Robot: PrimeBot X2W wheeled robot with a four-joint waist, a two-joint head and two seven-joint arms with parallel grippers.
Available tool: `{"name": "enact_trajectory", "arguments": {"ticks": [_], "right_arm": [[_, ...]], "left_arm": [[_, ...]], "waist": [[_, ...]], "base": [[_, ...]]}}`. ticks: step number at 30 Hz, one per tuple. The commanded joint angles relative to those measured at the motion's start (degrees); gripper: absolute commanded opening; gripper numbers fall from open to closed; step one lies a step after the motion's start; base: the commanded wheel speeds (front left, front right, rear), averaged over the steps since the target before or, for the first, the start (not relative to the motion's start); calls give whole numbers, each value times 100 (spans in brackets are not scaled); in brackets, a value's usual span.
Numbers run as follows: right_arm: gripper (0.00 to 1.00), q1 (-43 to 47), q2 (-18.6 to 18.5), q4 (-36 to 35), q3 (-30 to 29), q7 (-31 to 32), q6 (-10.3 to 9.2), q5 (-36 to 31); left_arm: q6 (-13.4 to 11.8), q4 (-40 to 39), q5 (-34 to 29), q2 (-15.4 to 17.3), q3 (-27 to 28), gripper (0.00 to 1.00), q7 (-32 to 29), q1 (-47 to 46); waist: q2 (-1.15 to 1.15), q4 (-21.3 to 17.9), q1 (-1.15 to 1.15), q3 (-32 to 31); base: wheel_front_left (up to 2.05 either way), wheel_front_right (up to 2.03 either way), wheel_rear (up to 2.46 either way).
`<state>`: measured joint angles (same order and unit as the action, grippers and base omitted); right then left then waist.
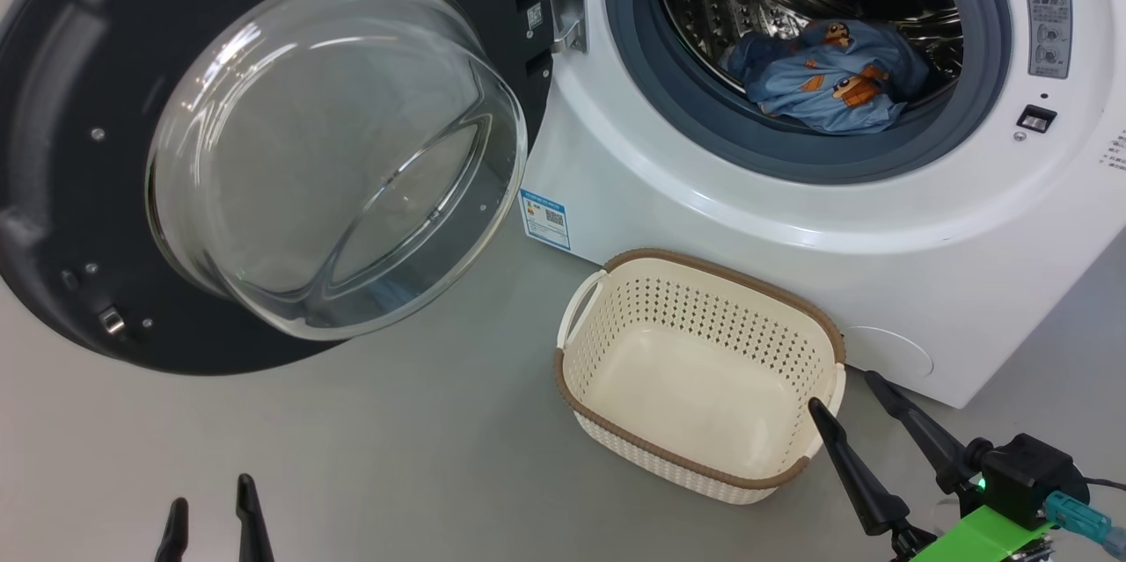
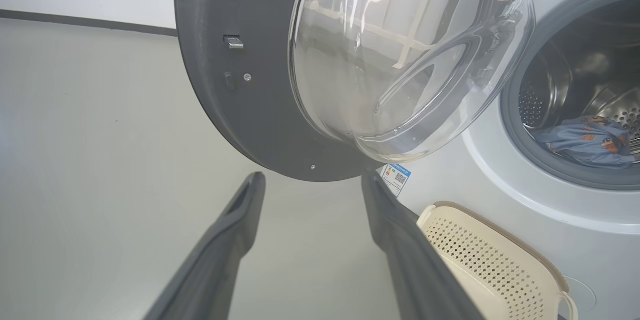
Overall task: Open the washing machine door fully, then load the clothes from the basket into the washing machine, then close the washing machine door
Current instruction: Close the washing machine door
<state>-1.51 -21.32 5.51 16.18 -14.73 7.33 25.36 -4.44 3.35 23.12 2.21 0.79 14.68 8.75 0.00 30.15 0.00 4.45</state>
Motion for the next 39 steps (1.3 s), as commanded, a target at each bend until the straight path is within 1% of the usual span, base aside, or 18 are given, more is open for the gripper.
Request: {"name": "enact_trajectory", "arguments": {"ticks": [1,3,5,6,7,8,9,14,17,20,23,27,30,32,35,37,38,39], "right_arm": [[100,-192,-103,-104,131,-27,16,36],[100,-201,-107,-95,155,-27,16,49],[100,-186,-99,-94,163,-27,16,54],[100,-140,-76,-105,139,-27,16,52],[100,-109,-65,-113,117,-27,16,49],[100,-109,-65,-113,117,-27,16,49],[100,-40,-37,-127,52,-27,16,40],[100,169,54,-179,-121,-27,16,8],[100,287,109,-212,-223,-27,16,-15],[100,319,120,-249,-244,-27,16,-30],[100,319,113,-265,-263,-27,16,-35],[100,312,82,-291,-298,-27,16,-40],[100,282,25,-319,-306,-27,16,-35],[100,256,-20,-330,-312,-27,16,-31],[100,213,-82,-346,-290,-27,16,-32],[100,178,-121,-361,-262,-27,16,-33],[100,178,-121,-361,-262,-27,16,-33],[100,161,-139,-368,-253,-27,16,-33]], "left_arm": [[-61,-175,40,66,204,100,32,-52],[-51,-234,90,66,238,100,32,-45],[10,-344,151,66,308,41,32,-61],[125,-518,192,66,448,0,32,-117],[209,-648,198,66,562,0,32,-177],[209,-648,198,66,562,0,32,-177],[397,-904,221,66,848,0,32,-326],[971,-1324,264,94,1769,0,32,-976],[1134,-1205,649,399,2262,0,32,-1579],[1181,-914,1169,907,2592,0,32,-2161],[1189,-432,1883,1422,2683,0,-1,-2679],[1191,442,2866,2055,2745,0,-396,-3322],[1192,1206,3510,2497,2673,0,-907,-3793],[1192,1722,3975,2676,2575,0,-1440,-4087],[1192,2394,4388,2978,2491,0,-2056,-4441],[1192,2753,4557,3177,2375,0,-2476,-4604],[1192,2753,4557,3177,2375,0,-2476,-4604],[1192,2921,4648,3247,2318,0,-2694,-4678]], "waist": [[0,-1,0,-6],[0,-4,0,-19],[0,-12,0,-37],[0,-22,0,-55],[0,-27,0,-60],[0,-27,0,-60],[0,-39,0,-70],[0,-82,0,-102],[0,-126,0,-92],[0,-228,0,-33],[0,-323,0,27],[0,-412,0,125],[0,-461,0,233],[0,-483,0,304],[0,-526,0,404],[0,-560,0,476],[0,-560,0,476],[0,-573,0,510]], "base": [[0,0,0],[0,0,0],[0,0,0],[0,0,0],[0,0,0],[0,0,0],[0,0,0],[0,0,0],[0,0,0],[0,0,0],[0,0,0],[0,0,0],[0,0,0],[0,0,0],[0,0,0],[0,0,0],[0,0,0],[0,0,0]]}}
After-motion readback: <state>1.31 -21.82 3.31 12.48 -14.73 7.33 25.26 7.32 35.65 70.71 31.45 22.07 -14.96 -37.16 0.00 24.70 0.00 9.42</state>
